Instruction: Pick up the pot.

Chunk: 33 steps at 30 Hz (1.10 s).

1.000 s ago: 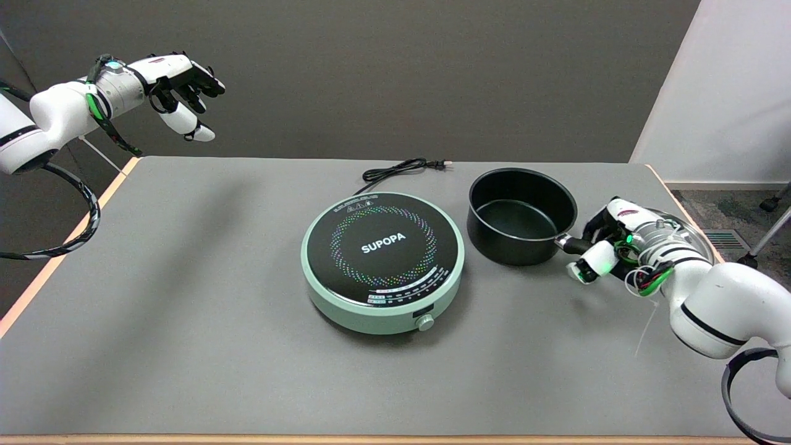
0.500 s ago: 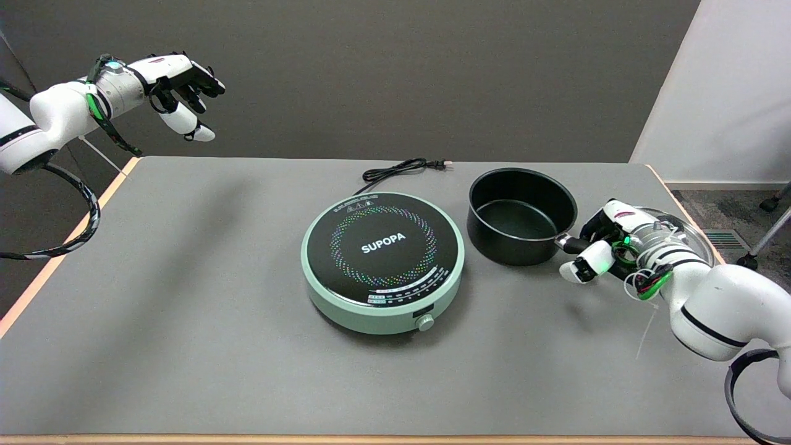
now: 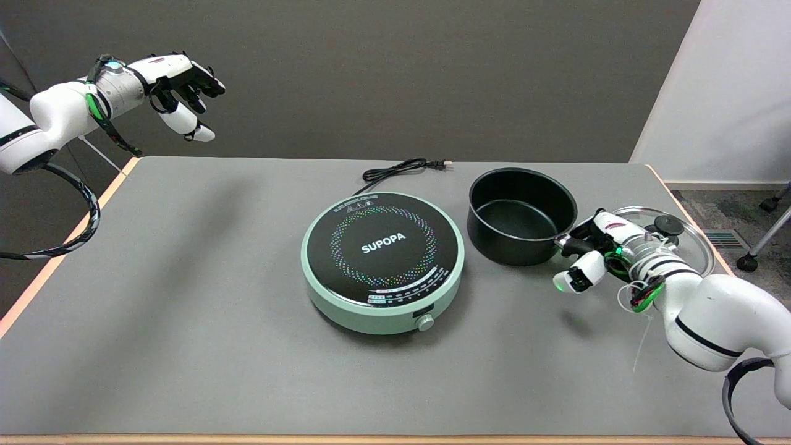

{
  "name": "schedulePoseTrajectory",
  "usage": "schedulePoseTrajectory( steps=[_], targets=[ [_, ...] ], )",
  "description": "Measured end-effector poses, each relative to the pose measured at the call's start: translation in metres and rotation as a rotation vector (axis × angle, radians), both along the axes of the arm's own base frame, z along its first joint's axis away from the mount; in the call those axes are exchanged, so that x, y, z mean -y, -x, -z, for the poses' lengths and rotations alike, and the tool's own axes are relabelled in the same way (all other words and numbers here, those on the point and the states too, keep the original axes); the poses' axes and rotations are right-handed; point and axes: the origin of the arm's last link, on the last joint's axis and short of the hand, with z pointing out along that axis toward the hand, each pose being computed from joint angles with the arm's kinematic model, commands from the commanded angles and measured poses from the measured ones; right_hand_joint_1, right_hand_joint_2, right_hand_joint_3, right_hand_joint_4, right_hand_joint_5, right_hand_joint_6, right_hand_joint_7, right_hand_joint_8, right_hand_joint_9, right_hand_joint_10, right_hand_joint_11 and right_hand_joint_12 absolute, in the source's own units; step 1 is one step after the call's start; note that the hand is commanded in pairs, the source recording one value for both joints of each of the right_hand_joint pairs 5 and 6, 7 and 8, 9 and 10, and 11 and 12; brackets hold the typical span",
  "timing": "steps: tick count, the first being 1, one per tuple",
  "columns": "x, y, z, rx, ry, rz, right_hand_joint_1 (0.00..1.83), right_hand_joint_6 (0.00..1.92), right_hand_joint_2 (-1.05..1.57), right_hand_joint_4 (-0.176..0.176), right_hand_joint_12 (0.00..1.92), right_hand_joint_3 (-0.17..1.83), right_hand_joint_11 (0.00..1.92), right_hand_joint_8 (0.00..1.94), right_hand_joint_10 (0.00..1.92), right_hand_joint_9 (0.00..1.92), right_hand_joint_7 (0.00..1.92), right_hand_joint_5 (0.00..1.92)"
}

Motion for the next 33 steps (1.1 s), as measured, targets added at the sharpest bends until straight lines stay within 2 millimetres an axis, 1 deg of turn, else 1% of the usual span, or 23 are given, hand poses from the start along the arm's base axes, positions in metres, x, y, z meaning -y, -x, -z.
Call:
schedulePoseTrajectory(
  steps=[3,5,6,7,8,10,11,12,14,15,21,24,27,28,29,30,31,33],
  targets=[
    [-0.0008,0.0024,0.0022,0.007,-0.003,0.004,1.07,0.87,-0.75,0.176,0.87,1.68,0.87,0.87,0.87,0.87,0.87,0.87],
    [-0.0013,0.0039,0.0035,0.011,-0.005,0.007,1.08,0.89,-0.72,0.176,0.89,1.61,0.89,0.89,0.89,0.89,0.89,0.89],
    [-0.0015,0.0045,0.0041,0.013,-0.006,0.008,1.09,0.94,-0.70,0.176,0.94,1.57,0.94,0.94,0.94,0.94,0.94,0.94],
    [-0.0017,0.0050,0.0044,0.014,-0.005,0.009,1.10,0.99,-0.66,0.065,0.99,1.53,0.99,0.99,0.99,0.99,0.99,0.99],
    [-0.0020,0.0055,0.0048,0.015,-0.005,0.010,1.12,1.10,-0.59,0.002,1.10,1.45,1.10,1.10,1.10,1.10,1.10,1.10],
    [-0.0023,0.0064,0.0056,0.018,-0.006,0.012,1.18,1.31,-0.46,-0.062,1.31,1.27,1.31,1.31,1.31,1.31,1.31,1.31],
    [-0.0025,0.0070,0.0061,0.019,-0.007,0.013,1.21,1.44,-0.39,-0.095,1.44,1.15,1.44,1.44,1.44,1.44,1.44,1.44],
    [-0.0027,0.0074,0.0064,0.020,-0.007,0.014,1.23,1.53,-0.32,-0.114,1.53,1.05,1.53,1.53,1.53,1.53,1.53,1.53],
    [-0.0028,0.0078,0.0067,0.022,-0.007,0.015,1.27,1.61,-0.28,-0.116,1.61,0.97,1.61,1.61,1.61,1.61,1.61,1.61],
    [-0.0029,0.0079,0.0068,0.022,-0.006,0.015,1.29,1.62,-0.26,-0.116,1.62,0.96,1.62,1.62,1.62,1.62,1.62,1.62],
    [-0.0021,0.0071,0.0067,0.023,-0.003,0.012,1.36,1.65,-0.10,-0.114,1.65,0.90,1.65,1.65,1.65,1.65,1.65,1.65],
    [-0.0018,0.0066,0.0063,0.024,0.001,0.010,1.36,1.63,0.02,-0.115,1.63,0.96,1.63,1.63,1.63,1.63,1.63,1.63],
    [-0.0017,0.0064,0.0060,0.025,0.003,0.008,1.37,1.63,0.21,-0.115,1.63,0.98,1.63,1.63,1.63,1.63,1.63,1.63],
    [-0.0017,0.0063,0.0058,0.025,0.005,0.008,1.35,1.62,0.30,-0.116,1.62,1.07,1.62,1.62,1.62,1.62,1.62,1.62],
    [-0.0016,0.0061,0.0055,0.025,0.006,0.007,1.32,1.62,0.38,-0.118,1.62,1.23,1.62,1.62,1.62,1.62,1.62,1.62],
    [-0.0015,0.0059,0.0053,0.025,0.007,0.006,1.30,1.61,0.41,-0.120,1.61,1.35,1.61,1.61,1.61,1.61,1.61,1.61],
    [-0.0013,0.0056,0.0049,0.026,0.008,0.005,1.29,1.60,0.43,-0.121,1.60,1.42,1.60,1.60,1.60,1.60,1.60,1.60],
    [-0.0012,0.0051,0.0041,0.026,0.012,0.003,1.27,1.59,0.41,-0.126,1.59,1.65,1.59,1.59,1.59,1.59,1.59,1.59]
  ],
)
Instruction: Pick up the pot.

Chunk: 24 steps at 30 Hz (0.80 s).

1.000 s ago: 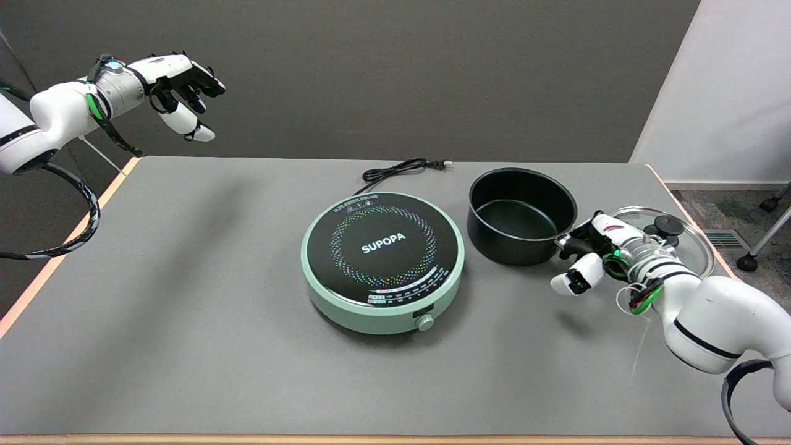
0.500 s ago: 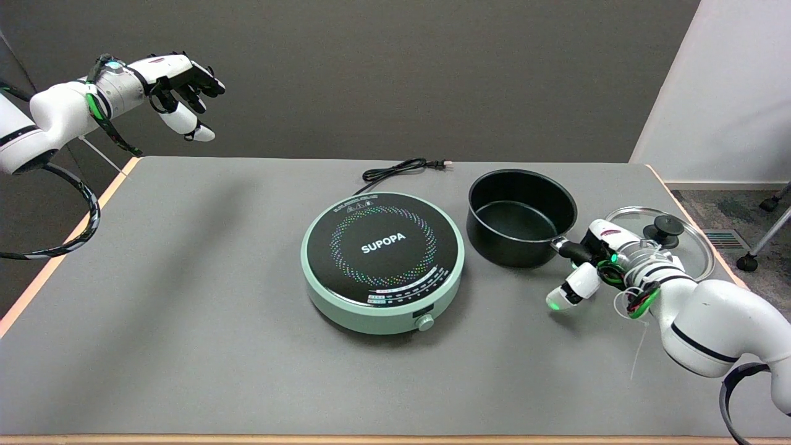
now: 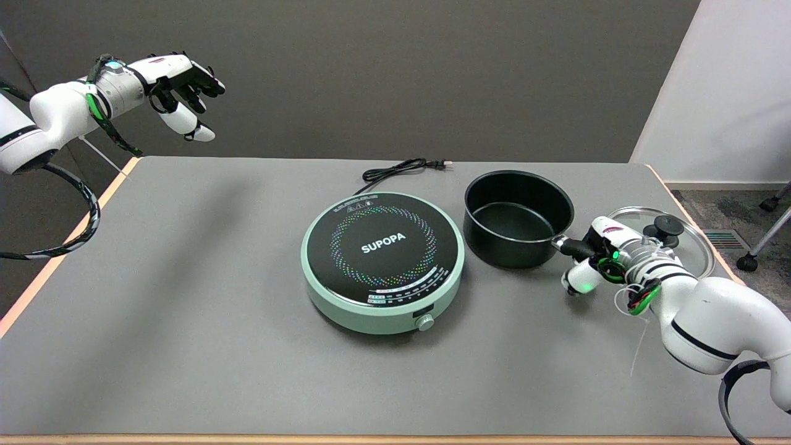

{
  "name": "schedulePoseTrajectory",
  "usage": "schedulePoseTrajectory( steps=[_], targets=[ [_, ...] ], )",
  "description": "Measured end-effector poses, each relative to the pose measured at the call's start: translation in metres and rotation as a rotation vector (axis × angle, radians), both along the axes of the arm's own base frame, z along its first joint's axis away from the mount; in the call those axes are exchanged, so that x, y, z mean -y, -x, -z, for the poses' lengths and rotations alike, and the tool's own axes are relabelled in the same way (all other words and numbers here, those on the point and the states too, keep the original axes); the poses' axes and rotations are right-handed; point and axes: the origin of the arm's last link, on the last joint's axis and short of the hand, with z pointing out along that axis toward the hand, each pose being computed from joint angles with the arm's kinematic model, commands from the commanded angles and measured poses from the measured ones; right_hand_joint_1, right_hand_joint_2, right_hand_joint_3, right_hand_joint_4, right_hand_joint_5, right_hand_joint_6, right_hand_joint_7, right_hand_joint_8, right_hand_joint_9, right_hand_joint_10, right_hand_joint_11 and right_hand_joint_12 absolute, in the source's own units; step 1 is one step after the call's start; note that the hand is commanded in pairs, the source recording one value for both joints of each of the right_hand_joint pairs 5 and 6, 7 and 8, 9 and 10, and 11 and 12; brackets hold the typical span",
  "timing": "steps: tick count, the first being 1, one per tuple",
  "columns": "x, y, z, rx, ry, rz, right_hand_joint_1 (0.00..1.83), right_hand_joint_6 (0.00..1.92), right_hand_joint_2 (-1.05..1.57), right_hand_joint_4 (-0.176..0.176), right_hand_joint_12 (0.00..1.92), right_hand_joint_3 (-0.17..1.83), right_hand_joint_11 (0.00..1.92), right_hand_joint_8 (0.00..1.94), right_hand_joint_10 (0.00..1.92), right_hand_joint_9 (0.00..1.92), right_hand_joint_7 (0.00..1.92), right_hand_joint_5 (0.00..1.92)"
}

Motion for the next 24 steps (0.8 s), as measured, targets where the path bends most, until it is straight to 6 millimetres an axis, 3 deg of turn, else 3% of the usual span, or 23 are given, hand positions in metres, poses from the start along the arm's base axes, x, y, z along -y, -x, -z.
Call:
schedulePoseTrajectory(
  steps=[6,24],
  targets=[
    [0.000,-0.001,-0.003,0.005,0.013,-0.007,1.28,1.57,0.39,-0.129,1.57,1.80,1.57,1.57,1.57,1.57,1.57,1.57],
    [-0.002,-0.005,-0.012,0.019,0.050,-0.031,1.33,1.57,0.49,-0.133,1.57,1.71,1.57,1.57,1.57,1.57,1.57,1.57]
  ],
)
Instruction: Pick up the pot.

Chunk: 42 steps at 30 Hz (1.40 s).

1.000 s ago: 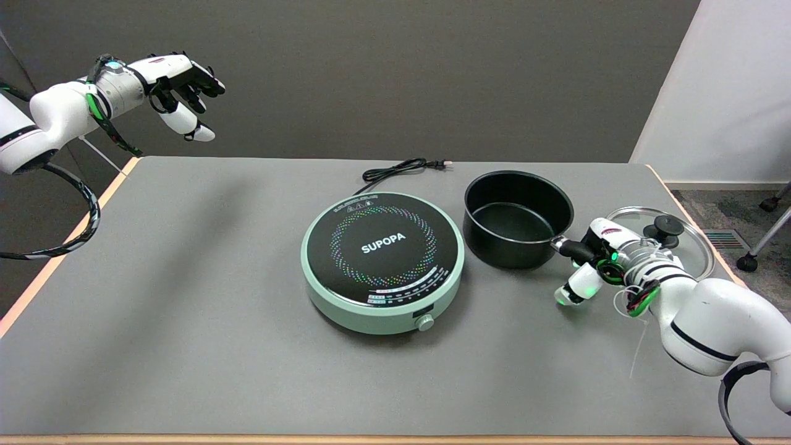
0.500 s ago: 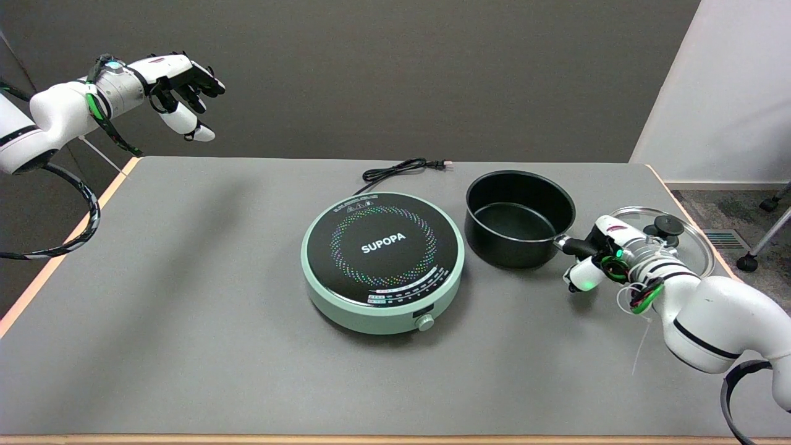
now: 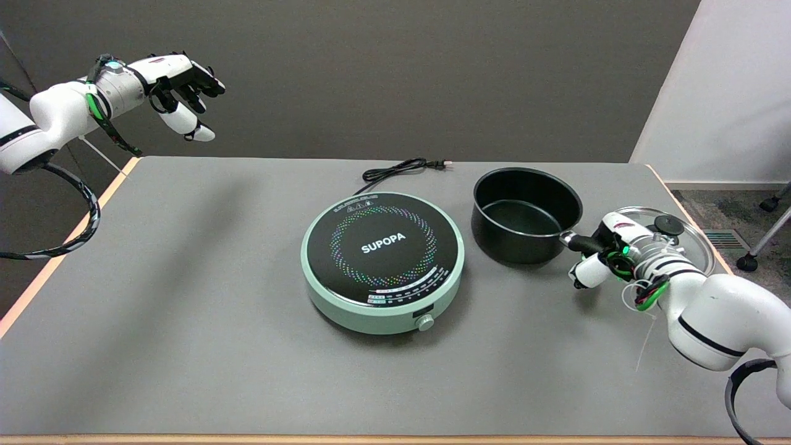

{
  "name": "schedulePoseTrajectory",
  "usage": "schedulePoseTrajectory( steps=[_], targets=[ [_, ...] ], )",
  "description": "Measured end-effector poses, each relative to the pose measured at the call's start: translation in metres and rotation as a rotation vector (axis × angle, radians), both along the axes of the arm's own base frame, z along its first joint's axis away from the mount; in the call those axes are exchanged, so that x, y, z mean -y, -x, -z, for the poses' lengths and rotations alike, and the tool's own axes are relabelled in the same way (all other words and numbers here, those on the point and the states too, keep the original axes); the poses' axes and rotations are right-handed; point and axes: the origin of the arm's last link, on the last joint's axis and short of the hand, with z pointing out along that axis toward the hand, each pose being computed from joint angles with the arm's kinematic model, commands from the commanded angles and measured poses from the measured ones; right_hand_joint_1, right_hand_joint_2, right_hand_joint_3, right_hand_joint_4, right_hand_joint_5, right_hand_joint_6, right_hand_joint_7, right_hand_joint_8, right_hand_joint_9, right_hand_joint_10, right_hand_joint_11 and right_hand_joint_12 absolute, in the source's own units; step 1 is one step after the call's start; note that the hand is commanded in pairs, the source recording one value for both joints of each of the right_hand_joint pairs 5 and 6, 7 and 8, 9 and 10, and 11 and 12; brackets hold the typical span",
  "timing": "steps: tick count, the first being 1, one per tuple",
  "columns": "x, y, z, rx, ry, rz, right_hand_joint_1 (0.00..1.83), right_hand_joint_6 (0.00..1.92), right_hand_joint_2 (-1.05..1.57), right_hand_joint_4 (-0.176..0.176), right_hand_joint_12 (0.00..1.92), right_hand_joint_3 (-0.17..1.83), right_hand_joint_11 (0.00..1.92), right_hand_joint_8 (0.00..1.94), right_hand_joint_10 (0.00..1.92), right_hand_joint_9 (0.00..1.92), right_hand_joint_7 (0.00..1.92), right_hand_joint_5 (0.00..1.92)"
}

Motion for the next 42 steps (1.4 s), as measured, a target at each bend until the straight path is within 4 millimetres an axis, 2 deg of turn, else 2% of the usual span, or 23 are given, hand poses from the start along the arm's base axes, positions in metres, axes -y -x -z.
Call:
schedulePoseTrajectory(
  steps=[9,21,28,42],
  targets=[
    [0.001,-0.010,-0.009,-0.006,0.011,-0.036,1.34,1.54,0.40,-0.132,1.54,1.82,1.54,1.54,1.54,1.54,1.54,1.54],
    [0.000,-0.029,-0.030,-0.046,-0.026,-0.095,1.34,1.52,0.31,-0.129,1.52,1.83,1.52,1.52,1.52,1.52,1.52,1.52],
    [0.002,-0.039,-0.039,-0.064,-0.114,-0.144,1.35,1.51,0.27,-0.129,1.51,1.83,1.51,1.51,1.51,1.51,1.51,1.51],
    [0.013,-0.065,-0.044,-0.080,-0.326,-0.244,1.35,1.51,0.26,-0.130,1.51,1.83,1.51,1.51,1.51,1.51,1.51,1.51]
  ],
)
